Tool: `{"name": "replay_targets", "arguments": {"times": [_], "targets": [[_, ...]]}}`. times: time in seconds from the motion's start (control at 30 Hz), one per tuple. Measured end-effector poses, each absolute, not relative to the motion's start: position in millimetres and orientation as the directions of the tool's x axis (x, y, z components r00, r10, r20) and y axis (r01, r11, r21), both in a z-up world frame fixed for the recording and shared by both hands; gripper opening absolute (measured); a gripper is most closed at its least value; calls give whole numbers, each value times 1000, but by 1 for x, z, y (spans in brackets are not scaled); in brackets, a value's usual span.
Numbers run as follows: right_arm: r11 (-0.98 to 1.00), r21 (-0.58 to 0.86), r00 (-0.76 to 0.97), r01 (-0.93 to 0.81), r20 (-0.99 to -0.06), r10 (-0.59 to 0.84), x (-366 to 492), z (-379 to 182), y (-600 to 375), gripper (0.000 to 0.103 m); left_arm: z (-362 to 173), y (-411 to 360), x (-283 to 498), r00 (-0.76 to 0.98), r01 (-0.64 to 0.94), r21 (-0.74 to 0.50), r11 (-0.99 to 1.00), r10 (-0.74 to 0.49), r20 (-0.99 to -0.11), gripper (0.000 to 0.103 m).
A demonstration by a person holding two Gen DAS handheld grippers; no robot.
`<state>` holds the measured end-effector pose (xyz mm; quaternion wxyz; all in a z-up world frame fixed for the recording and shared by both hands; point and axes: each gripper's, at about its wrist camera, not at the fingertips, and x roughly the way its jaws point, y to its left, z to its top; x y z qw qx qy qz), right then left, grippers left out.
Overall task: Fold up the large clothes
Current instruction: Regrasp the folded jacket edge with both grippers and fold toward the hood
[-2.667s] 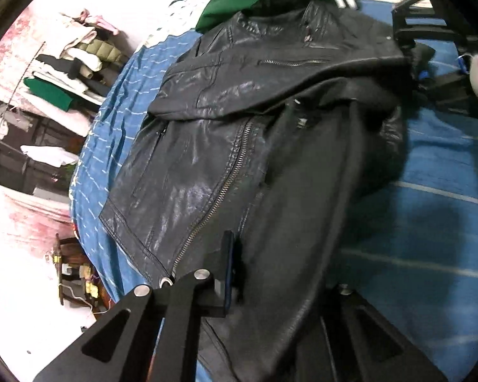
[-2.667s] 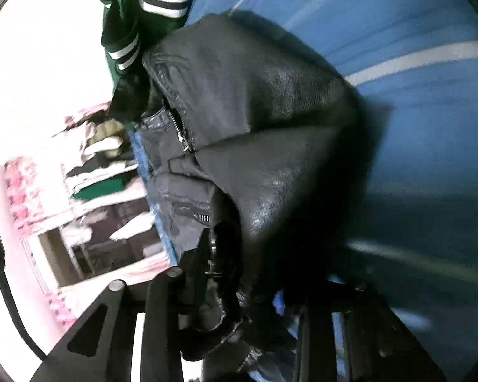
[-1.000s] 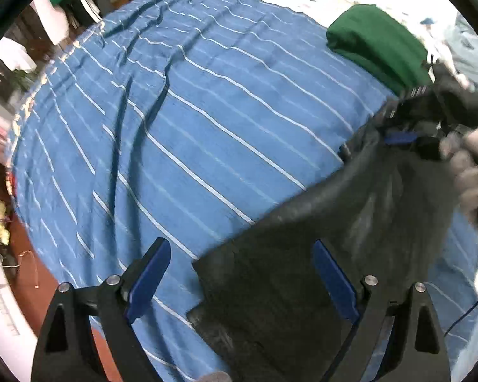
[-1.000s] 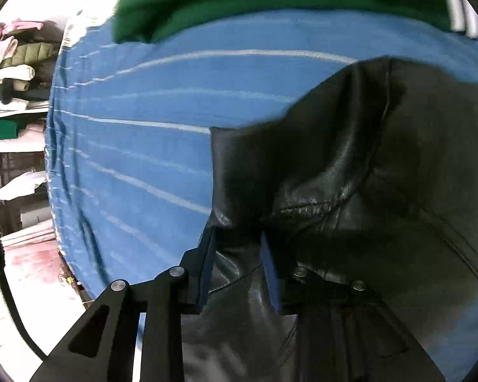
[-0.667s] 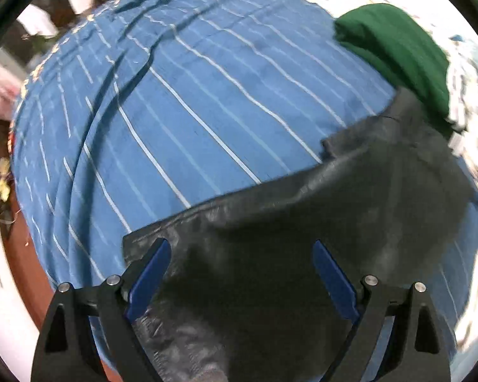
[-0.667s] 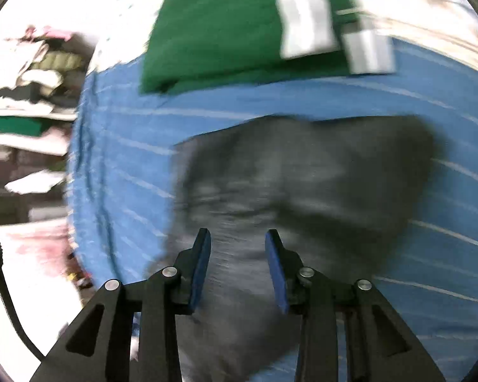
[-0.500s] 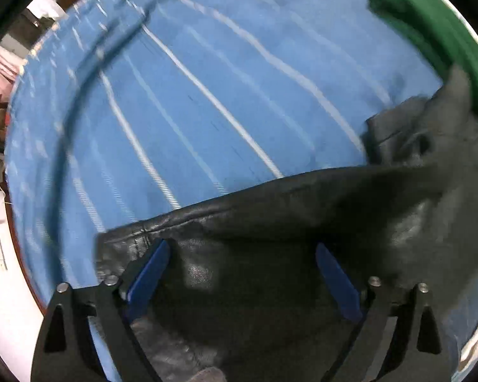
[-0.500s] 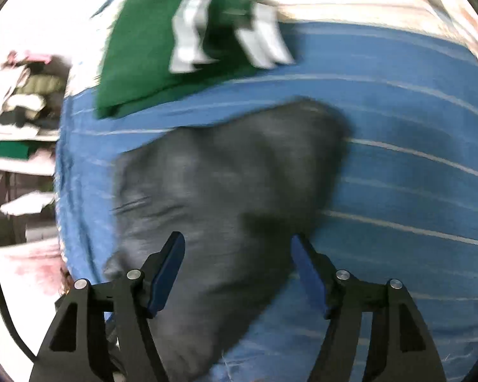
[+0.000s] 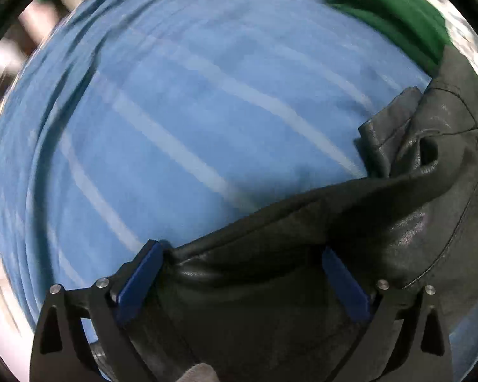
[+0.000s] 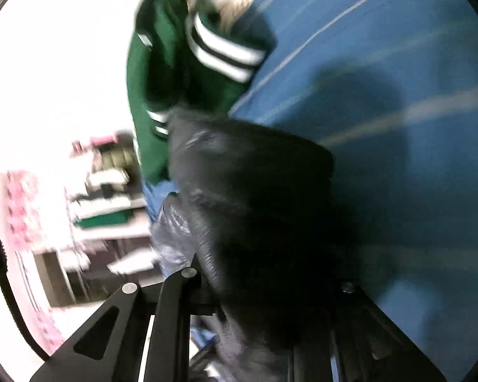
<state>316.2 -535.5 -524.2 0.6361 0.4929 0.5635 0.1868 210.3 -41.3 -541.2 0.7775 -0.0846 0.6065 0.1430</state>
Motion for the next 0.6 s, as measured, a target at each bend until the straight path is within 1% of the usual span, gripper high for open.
{"name": "replay_targets", "arguments": {"times": [0.07,0.13,0.17,0.2,0.23,0.3,0.37,0.4,0.43,0.5,0.53,0.57,0.6], "targets": [[434,821,339,371,-555,760,285,-510,-560,18,-537,-50,223,255,-203,56,978,108,-961,103],[483,745,304,460,-644,702,252,-508,-588,18,-532,-54,233,245,-143,40,989,75,-967,103],[510,723,284,467,-668,687,246,-507,-596,22,-525,-54,234,239,-140,23,990,56,-969,103],[566,669,226,482,-718,658,236,-509,-606,32,-518,-54,232,242,-142,8,990,43,-969,103],[601,628,177,494,-750,637,229,-511,-609,35,-508,-55,228,249,-150,9,989,47,-967,103],[661,570,117,489,-793,598,217,-500,-627,48,-489,-55,213,249,-200,25,980,76,-966,103],[760,468,76,450,-868,490,212,-472,-631,59,-476,-53,192,249,-273,39,961,109,-962,103],[816,400,67,418,-909,411,209,-454,-628,59,-472,-54,179,249,-306,60,950,141,-958,103],[849,353,60,393,-931,360,205,-444,-620,60,-473,-57,172,240,-327,77,942,162,-957,103],[936,137,73,325,-990,120,200,-403,-607,60,-481,-53,156,203,-371,127,920,213,-956,103],[953,94,105,287,-992,66,198,-389,-597,60,-492,-51,150,175,-392,133,910,216,-961,103],[961,93,132,262,-989,59,200,-377,-586,60,-502,-49,148,148,-413,136,901,213,-966,103],[969,126,175,213,-981,88,201,-364,-570,60,-513,-44,144,119,-440,134,888,205,-972,103]]}}
